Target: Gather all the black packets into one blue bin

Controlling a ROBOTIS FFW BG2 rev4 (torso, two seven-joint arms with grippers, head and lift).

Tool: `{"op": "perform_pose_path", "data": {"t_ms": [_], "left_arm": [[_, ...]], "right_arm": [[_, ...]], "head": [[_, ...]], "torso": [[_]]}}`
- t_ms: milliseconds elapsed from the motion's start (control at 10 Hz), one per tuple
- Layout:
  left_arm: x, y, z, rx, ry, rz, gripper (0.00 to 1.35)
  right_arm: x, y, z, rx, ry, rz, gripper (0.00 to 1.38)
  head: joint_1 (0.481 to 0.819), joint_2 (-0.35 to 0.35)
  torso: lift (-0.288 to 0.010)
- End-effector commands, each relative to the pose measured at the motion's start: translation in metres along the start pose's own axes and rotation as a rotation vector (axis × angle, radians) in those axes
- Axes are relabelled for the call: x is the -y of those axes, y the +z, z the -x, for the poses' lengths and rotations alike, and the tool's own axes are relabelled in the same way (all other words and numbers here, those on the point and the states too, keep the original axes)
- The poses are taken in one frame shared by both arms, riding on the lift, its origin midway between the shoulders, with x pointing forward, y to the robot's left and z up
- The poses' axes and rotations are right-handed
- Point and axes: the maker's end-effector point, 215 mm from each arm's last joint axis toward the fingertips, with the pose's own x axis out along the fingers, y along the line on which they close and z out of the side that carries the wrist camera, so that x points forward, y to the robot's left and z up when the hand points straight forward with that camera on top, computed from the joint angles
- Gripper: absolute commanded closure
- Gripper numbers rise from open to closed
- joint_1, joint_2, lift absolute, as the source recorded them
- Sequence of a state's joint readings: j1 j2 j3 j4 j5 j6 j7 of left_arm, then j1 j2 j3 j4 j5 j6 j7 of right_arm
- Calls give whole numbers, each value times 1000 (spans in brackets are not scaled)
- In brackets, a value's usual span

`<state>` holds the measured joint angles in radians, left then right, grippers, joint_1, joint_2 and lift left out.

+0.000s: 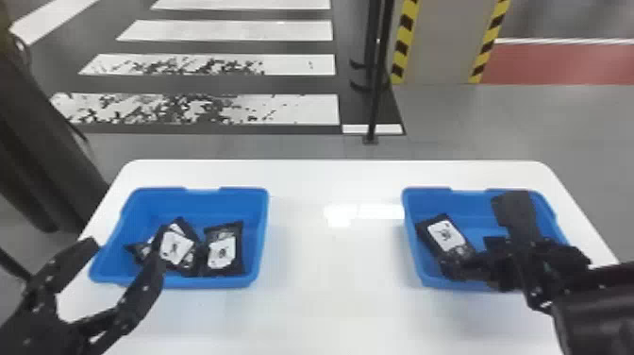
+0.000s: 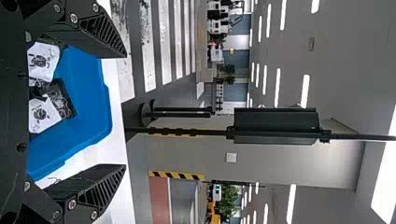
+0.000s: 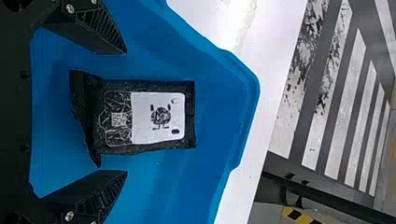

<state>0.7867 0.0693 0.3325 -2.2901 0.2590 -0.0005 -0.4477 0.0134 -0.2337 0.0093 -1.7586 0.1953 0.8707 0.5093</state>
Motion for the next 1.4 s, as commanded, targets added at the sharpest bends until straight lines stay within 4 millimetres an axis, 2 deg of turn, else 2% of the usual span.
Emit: {"op": "perform_pose_path", "data": {"t_ms": [0,200,300,500,600,700,800,1100,1200,1300], "left_arm": [[1,0,-2,1,-2,5,205],[2,-1,-5,2,-8,8,205],[3,-4,-5,-3,-9,15,205],[3,-9,-6,-12,-11,26,205],[4,-8,-7,-6,-13,27,205],[4,-7,-8,-4,-15,27,205],[5,-7,-8,-4,-17,27,205],[16,0,-16,23,-45,53,205],[27,8,-24,45,-74,76,205],[40,14,-33,60,-117,103,205]], "right_arm": [[-6,-7,-8,-34,18,6,107],[-12,-6,-20,-61,43,25,147],[-9,-10,-24,-74,42,23,272],[-10,-14,-28,-84,56,2,791],[-11,-16,-29,-85,61,-6,929],[-5,-11,-28,-66,48,-9,1167],[1,-5,-27,-40,33,-2,1279],[22,14,-13,27,-16,9,1279],[40,20,4,56,-62,10,1279],[50,43,25,103,-112,53,1279]], "head": [[695,16],[695,25],[695,29],[695,27],[695,25],[695,25],[695,21],[695,5],[695,-9],[695,-24]], "torso": [[-110],[-110],[-110],[-110],[-110],[-110],[-110],[-110],[-110],[-110]]}}
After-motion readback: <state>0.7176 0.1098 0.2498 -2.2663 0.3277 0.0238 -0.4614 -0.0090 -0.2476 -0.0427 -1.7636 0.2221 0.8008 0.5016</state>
